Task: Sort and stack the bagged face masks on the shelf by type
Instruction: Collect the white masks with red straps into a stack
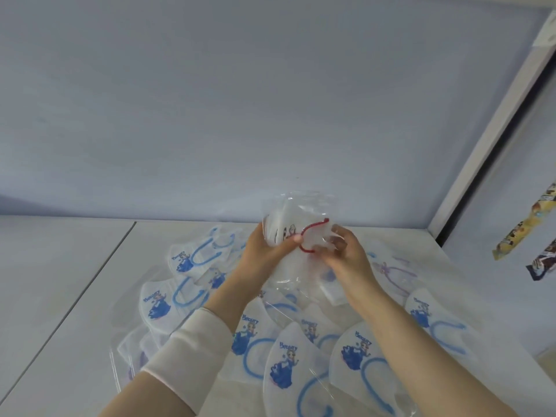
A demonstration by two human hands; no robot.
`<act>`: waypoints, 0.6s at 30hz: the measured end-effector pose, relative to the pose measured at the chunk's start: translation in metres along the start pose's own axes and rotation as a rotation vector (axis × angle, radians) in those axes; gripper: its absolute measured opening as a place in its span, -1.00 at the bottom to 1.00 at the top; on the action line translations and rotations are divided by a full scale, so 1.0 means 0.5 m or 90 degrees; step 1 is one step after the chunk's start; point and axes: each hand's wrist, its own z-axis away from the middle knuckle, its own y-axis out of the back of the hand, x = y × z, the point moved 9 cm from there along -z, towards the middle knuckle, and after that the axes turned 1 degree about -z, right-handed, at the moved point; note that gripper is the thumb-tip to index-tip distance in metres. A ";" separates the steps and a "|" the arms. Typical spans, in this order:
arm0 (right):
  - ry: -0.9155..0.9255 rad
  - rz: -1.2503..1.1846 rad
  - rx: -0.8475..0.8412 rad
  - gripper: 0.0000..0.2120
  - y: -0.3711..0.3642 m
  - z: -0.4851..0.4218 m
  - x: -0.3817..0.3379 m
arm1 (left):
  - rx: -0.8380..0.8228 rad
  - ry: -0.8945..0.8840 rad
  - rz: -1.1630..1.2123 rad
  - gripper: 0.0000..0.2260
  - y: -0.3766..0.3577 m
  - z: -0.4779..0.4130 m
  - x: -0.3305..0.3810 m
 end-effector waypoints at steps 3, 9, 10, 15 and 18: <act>0.042 0.020 -0.005 -0.61 0.026 0.024 0.001 | 0.022 -0.049 -0.121 -0.71 -0.007 0.005 0.018; 0.049 0.075 -0.064 -0.50 0.043 0.054 0.034 | -0.037 -0.034 -0.120 -0.52 -0.036 0.035 -0.037; 0.031 0.088 -0.076 -0.52 0.038 0.057 0.044 | -0.049 -0.025 -0.121 -0.54 -0.045 0.040 -0.044; 0.017 0.075 -0.041 -0.55 0.049 0.051 0.056 | -0.044 -0.031 -0.167 -0.59 -0.053 0.039 -0.051; -0.012 0.078 -0.030 -0.55 0.046 0.046 0.063 | -0.035 -0.006 -0.169 -0.66 -0.062 0.040 -0.053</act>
